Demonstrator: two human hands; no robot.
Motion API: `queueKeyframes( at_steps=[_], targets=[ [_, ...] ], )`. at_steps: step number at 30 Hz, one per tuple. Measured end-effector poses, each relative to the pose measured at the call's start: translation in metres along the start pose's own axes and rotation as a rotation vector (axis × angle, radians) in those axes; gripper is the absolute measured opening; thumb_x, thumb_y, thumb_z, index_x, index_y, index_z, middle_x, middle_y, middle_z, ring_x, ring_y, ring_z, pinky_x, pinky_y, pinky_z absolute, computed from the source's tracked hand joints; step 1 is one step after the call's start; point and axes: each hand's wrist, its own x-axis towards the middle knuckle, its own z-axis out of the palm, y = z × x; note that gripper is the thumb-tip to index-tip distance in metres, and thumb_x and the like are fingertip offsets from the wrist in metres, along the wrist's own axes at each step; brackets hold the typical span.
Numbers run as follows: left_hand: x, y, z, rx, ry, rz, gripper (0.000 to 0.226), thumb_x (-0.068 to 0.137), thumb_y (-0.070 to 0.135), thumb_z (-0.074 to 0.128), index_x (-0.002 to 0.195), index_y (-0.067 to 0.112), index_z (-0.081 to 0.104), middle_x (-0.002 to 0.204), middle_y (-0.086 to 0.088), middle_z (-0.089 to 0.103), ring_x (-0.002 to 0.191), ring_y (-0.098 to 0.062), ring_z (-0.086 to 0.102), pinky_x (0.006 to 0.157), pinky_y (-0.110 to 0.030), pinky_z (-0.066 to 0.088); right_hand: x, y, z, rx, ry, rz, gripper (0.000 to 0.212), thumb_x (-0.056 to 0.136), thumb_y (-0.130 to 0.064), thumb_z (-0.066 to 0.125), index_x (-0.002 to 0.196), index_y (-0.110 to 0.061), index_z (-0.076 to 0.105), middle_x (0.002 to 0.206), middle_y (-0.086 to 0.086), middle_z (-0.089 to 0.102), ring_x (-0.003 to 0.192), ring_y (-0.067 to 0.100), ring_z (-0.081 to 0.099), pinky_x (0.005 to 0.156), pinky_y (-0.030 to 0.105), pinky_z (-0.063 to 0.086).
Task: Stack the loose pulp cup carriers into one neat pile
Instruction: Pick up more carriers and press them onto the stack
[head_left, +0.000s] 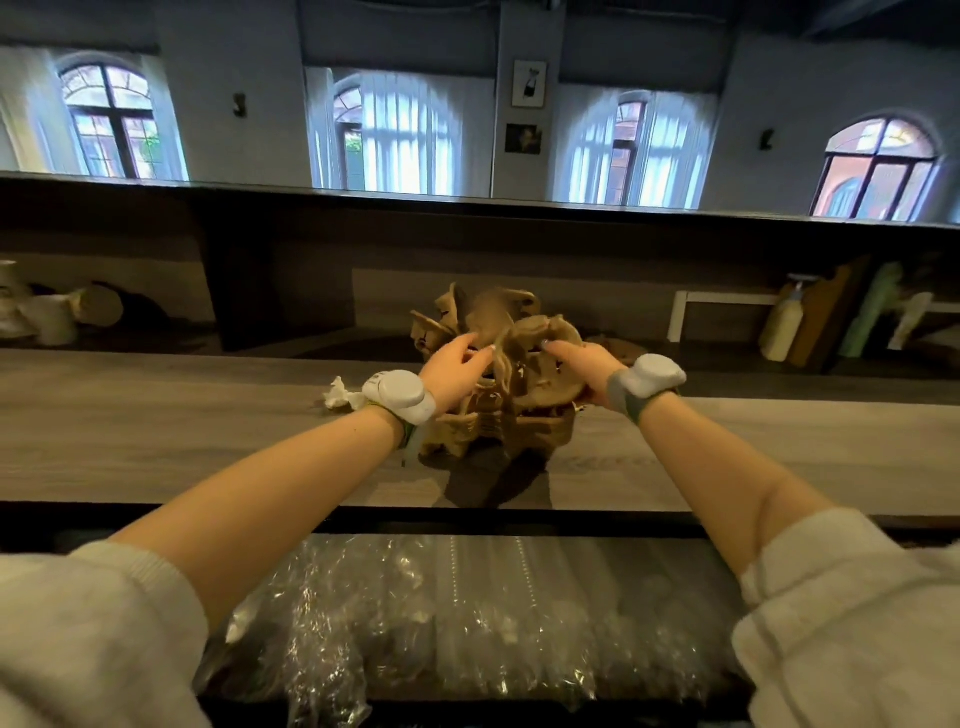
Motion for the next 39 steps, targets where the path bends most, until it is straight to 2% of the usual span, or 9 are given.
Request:
queueKeyframes(
  at_steps=[3,7,11,16,20,25,28,33,39],
  targets=[
    [-0.001,0.000,0.004,-0.058,0.001,0.020,0.059,0.097,0.037,0.048,0.150,0.023,0.025,0.137,-0.003,0.053,0.123,-0.021,0.053,0.104,-0.041,0.046,-0.004,-0.005,0.002,-0.113,-0.081,0.012,0.039,0.084,-0.034,0.069,0.117,-0.016,0.058,0.109,0.005,0.066,0.107,0.026,0.061,0.101,0.045,0.048],
    [-0.001,-0.002,0.009,0.026,0.062,0.081,0.035,0.097,0.029,0.049,0.129,0.015,0.056,0.121,-0.006,0.063,0.111,-0.021,0.060,0.095,-0.037,0.052,0.000,-0.008,-0.007,-0.051,-0.093,0.004,0.014,0.084,-0.020,0.071,0.095,-0.017,0.064,0.101,0.007,0.068,0.099,0.024,0.064,0.095,0.039,0.052],
    [0.002,-0.007,0.015,0.006,0.048,-0.020,0.033,0.097,0.031,0.050,0.105,0.005,0.068,0.098,-0.016,0.068,0.092,-0.029,0.064,0.091,-0.043,0.054,0.002,-0.001,-0.015,0.037,0.054,-0.121,0.023,0.085,-0.015,0.068,0.108,-0.014,0.066,0.107,0.009,0.066,0.103,0.023,0.061,0.090,0.036,0.054],
    [0.008,-0.007,0.014,0.170,-0.003,-0.045,0.039,0.094,0.040,0.053,0.064,0.015,0.062,0.061,0.001,0.052,0.063,-0.014,0.053,0.067,-0.029,0.044,0.007,0.016,-0.020,-0.063,0.157,-0.165,0.006,0.089,-0.019,0.064,0.089,-0.018,0.070,0.081,-0.001,0.066,0.074,0.011,0.060,0.059,0.022,0.049],
    [0.018,-0.016,0.013,0.447,-0.022,-0.083,0.032,0.087,0.051,0.057,0.087,0.020,0.065,0.089,-0.002,0.066,0.090,-0.019,0.061,0.082,-0.035,0.051,0.018,0.030,-0.011,-0.186,0.163,-0.220,0.010,0.088,-0.015,0.062,0.083,-0.019,0.070,0.077,-0.001,0.066,0.077,0.014,0.060,0.067,0.026,0.050],
    [0.017,-0.017,0.020,0.688,0.034,-0.080,0.061,0.083,0.062,0.053,0.124,0.017,0.052,0.133,-0.011,0.044,0.125,-0.030,0.040,0.101,-0.042,0.039,0.025,0.049,-0.007,-0.274,0.159,-0.241,0.015,0.091,-0.025,0.060,0.102,-0.018,0.067,0.087,-0.003,0.063,0.076,0.006,0.056,0.058,0.019,0.042],
    [0.023,-0.020,0.020,0.780,-0.067,-0.156,0.078,0.084,0.070,0.042,0.142,0.018,0.039,0.147,-0.014,0.034,0.137,-0.034,0.031,0.111,-0.047,0.030,0.039,0.063,-0.012,-0.279,0.273,-0.184,0.035,0.091,-0.046,0.054,0.108,-0.017,0.063,0.101,0.001,0.067,0.091,0.019,0.061,0.081,0.035,0.052],
    [0.027,-0.023,0.022,0.792,-0.144,-0.187,0.080,0.087,0.070,0.033,0.149,0.020,0.027,0.153,-0.016,0.027,0.142,-0.036,0.024,0.116,-0.048,0.020,0.059,0.076,-0.022,-0.579,0.376,-0.112,0.061,0.087,-0.047,0.059,0.139,-0.019,0.043,0.142,0.013,0.044,0.129,0.035,0.044,0.103,0.049,0.042],
    [0.025,-0.026,0.018,0.786,-0.148,-0.174,0.078,0.088,0.069,0.032,0.148,0.020,0.028,0.153,-0.014,0.028,0.142,-0.035,0.024,0.115,-0.048,0.020,0.094,0.070,-0.016,-0.712,0.134,-0.199,0.083,0.087,-0.040,0.064,0.153,-0.020,0.018,0.158,0.012,0.021,0.143,0.035,0.025,0.115,0.047,0.027]
  ],
)
